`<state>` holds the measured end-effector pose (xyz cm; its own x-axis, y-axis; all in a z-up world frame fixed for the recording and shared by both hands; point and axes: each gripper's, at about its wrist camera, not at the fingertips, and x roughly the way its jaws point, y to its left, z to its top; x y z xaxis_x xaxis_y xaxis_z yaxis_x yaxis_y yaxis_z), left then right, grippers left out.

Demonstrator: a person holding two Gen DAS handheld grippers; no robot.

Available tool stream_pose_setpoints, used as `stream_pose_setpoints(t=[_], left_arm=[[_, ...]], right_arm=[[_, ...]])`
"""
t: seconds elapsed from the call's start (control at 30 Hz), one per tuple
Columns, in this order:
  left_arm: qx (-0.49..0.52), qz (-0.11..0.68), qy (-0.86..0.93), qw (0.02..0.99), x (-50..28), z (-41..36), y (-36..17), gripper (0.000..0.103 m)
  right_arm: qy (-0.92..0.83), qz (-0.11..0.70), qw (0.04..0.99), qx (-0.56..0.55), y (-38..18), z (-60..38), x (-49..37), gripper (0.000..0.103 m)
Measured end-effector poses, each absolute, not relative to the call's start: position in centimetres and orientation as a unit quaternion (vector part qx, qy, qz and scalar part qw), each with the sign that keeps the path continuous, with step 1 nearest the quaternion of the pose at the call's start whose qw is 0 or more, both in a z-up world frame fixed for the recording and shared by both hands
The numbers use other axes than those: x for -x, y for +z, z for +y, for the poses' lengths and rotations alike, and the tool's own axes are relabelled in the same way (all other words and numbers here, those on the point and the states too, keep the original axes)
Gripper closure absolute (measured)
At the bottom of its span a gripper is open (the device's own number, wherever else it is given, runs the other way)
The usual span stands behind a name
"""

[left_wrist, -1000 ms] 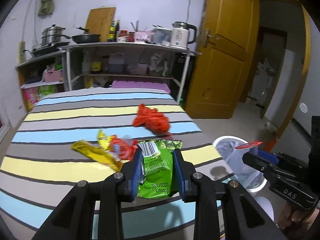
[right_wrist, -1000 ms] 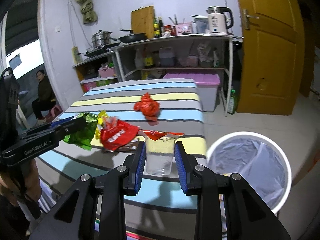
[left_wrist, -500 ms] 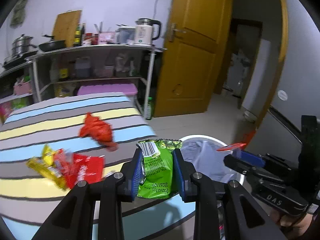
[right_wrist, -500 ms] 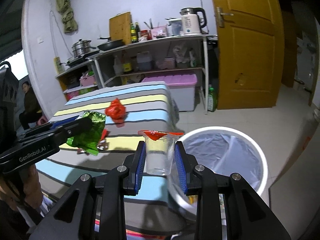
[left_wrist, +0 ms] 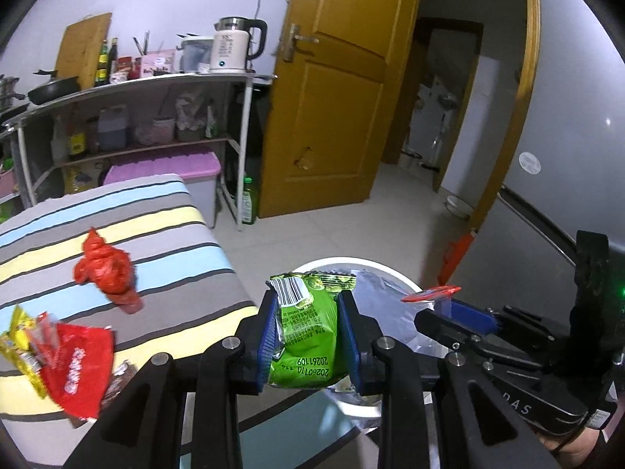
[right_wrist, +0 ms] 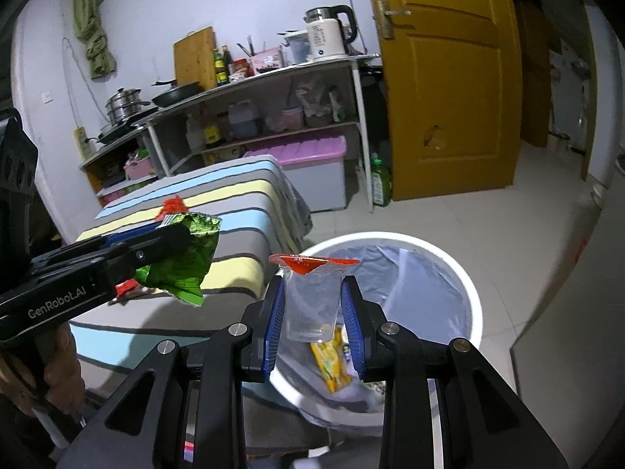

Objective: Collect trash
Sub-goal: 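Carry the green chip bag and plastic cup over the white bin, then open both tools to drop the chip bag and cup into the bin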

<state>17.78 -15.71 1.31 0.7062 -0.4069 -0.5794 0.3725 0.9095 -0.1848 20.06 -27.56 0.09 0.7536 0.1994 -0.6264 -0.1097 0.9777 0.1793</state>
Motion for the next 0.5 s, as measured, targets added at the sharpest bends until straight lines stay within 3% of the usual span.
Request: stream_pose_setpoints(t=[0.5], left_arm=[[0.022,0.357,-0.231,0.905,-21.6,-18.9,-1.8,0.07]], right_arm=[[0.058,0.373,0.923,-0.078,-2.6,-29.9,-22.6,0.072]])
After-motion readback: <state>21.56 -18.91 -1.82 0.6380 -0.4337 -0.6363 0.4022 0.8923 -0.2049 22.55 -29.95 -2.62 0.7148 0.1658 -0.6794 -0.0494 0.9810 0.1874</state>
